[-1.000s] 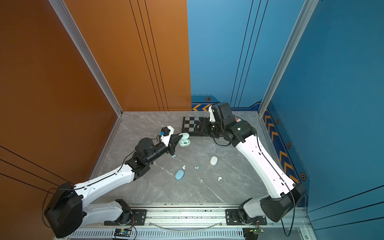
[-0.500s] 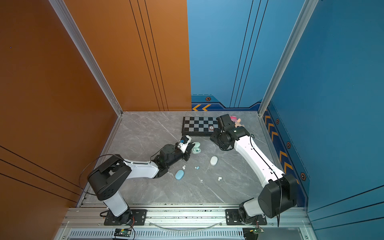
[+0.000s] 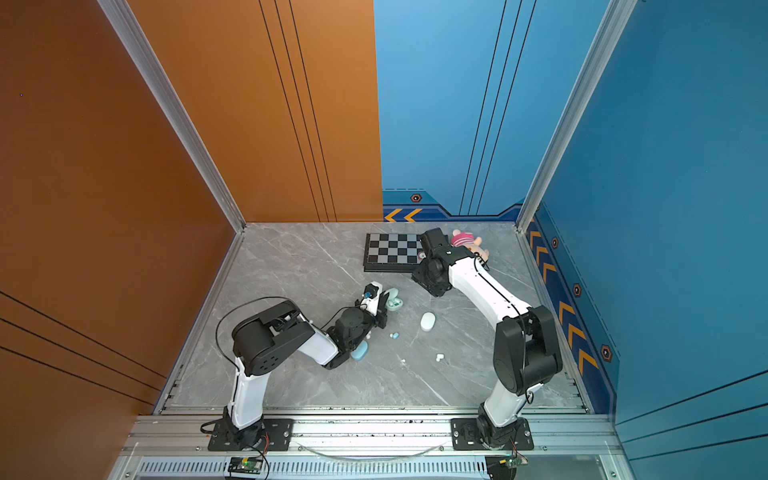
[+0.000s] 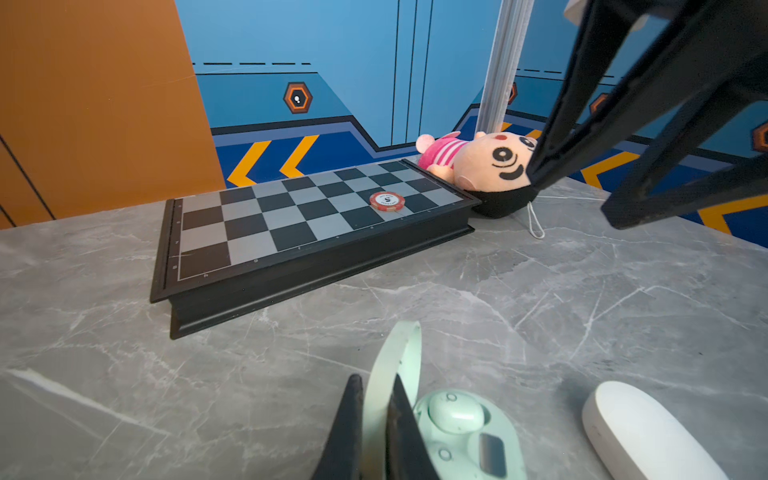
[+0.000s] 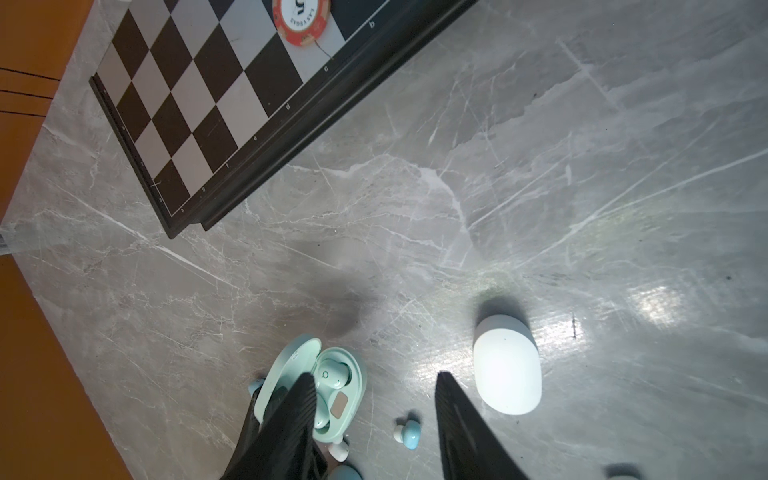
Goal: Insert the wireless bluetooth earbuds into the charging case
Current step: 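Lower the pale green case onto the table and open the left gripper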
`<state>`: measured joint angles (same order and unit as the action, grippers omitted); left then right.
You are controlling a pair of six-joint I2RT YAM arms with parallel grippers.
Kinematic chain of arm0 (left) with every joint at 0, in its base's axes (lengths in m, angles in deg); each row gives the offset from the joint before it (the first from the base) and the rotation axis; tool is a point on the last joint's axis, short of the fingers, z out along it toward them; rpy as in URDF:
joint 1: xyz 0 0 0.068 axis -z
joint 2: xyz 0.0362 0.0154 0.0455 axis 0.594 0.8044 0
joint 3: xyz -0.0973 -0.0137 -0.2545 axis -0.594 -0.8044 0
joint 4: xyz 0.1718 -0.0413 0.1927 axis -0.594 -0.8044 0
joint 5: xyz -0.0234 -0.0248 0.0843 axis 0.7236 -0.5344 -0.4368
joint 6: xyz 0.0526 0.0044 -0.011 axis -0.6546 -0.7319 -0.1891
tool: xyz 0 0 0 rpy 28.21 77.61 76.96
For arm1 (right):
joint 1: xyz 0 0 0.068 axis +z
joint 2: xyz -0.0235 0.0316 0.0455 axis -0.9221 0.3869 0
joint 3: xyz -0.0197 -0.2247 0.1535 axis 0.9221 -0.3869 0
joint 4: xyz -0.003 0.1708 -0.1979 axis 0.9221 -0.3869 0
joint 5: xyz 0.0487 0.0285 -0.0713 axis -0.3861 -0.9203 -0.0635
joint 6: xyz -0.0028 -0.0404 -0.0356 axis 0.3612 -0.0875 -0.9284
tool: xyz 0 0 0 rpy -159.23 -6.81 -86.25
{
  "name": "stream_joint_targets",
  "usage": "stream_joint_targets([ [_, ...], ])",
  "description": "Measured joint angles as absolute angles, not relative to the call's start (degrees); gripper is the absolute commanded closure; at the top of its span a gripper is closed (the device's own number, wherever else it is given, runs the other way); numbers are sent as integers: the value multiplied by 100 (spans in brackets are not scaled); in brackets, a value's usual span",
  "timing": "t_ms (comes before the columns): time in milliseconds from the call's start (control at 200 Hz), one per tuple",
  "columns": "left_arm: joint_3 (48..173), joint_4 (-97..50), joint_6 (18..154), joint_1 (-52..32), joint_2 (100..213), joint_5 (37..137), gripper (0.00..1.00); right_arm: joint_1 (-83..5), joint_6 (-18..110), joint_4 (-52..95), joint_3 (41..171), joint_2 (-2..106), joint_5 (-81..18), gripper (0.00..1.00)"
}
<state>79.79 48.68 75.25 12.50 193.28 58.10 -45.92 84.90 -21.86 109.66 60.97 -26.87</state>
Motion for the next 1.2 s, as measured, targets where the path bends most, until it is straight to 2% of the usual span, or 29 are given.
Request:
stream_joint_targets([
  [235, 7979, 5012, 7608, 1283, 19743, 5399, 100, -4587, 8488, -2184, 10979, 6104, -2768, 50],
  [365, 7979, 5051, 7652, 1288, 19798, 5320, 92, -4581, 8485, -2151, 10979, 6110, -2774, 50],
  [596, 7979, 5091, 7667, 1288, 19820, 5320, 84, -4541, 8485, -2145, 10979, 6176, -2792, 46],
  [736, 7979, 5108, 7689, 1292, 19824, 5346, 79, -4539, 8466, -2145, 10979, 6176, -2790, 40],
  [961, 7662, 5021, 7645, 1342, 19568, 5397, 50, -4537, 8184, -2145, 10979, 6165, -2735, 23],
  [1196, 6923, 4280, 7446, 1377, 17439, 5556, 32, -4524, 7718, -2151, 10979, 6115, -2728, 16],
])
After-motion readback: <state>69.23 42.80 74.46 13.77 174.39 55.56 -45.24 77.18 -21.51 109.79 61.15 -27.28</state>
